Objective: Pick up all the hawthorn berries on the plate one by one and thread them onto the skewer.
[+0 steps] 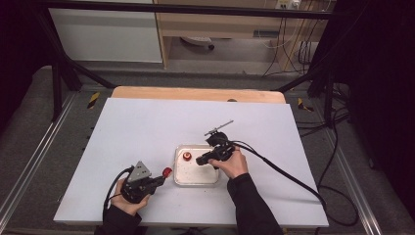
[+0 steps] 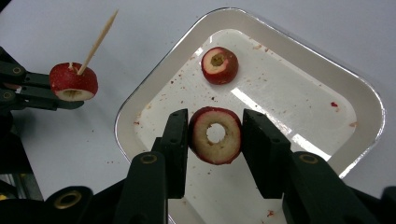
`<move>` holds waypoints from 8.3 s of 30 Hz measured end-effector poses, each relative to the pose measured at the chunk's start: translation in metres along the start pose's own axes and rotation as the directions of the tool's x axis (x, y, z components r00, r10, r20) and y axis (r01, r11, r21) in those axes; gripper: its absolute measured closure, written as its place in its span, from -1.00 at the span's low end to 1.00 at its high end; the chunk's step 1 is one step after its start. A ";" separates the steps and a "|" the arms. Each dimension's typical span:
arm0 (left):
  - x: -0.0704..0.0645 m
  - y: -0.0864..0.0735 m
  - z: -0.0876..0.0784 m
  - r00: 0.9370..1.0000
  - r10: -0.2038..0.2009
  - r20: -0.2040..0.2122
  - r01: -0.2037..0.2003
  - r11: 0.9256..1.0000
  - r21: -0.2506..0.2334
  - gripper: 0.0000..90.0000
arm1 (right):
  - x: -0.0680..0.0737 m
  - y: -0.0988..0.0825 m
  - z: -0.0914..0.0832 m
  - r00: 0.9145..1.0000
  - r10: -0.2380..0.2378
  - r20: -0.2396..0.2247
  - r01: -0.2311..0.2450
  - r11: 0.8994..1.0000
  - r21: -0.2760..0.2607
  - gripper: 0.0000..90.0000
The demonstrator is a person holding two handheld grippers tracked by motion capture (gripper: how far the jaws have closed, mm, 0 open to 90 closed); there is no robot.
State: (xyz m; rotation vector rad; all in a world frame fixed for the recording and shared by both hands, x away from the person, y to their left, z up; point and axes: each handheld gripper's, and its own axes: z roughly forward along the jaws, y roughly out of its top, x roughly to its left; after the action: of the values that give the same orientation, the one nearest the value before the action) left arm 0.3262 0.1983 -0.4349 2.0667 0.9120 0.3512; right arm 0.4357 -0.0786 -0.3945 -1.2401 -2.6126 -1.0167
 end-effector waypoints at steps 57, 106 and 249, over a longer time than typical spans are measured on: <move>-0.052 0.037 0.020 0.996 -0.088 0.030 0.092 0.987 -0.130 0.96 | -0.003 -0.027 -0.043 0.960 0.126 -0.250 -0.268 0.672 -0.690 0.40; -0.053 0.046 0.026 0.976 -0.214 0.034 0.216 0.954 -0.206 0.96 | 0.012 -0.039 -0.020 0.955 0.104 -0.279 -0.284 0.598 -0.749 0.41; 0.041 -0.016 -0.023 0.996 -0.080 -0.042 0.080 0.997 0.002 0.96 | 0.020 0.047 0.047 0.959 -0.247 0.139 0.226 0.963 0.149 -0.39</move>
State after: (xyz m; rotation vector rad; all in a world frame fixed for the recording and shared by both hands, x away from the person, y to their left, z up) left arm 0.3346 0.2472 -0.4361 2.0266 1.0183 0.3513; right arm 0.4653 -0.0167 -0.3995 -1.0354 -2.9527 -0.7872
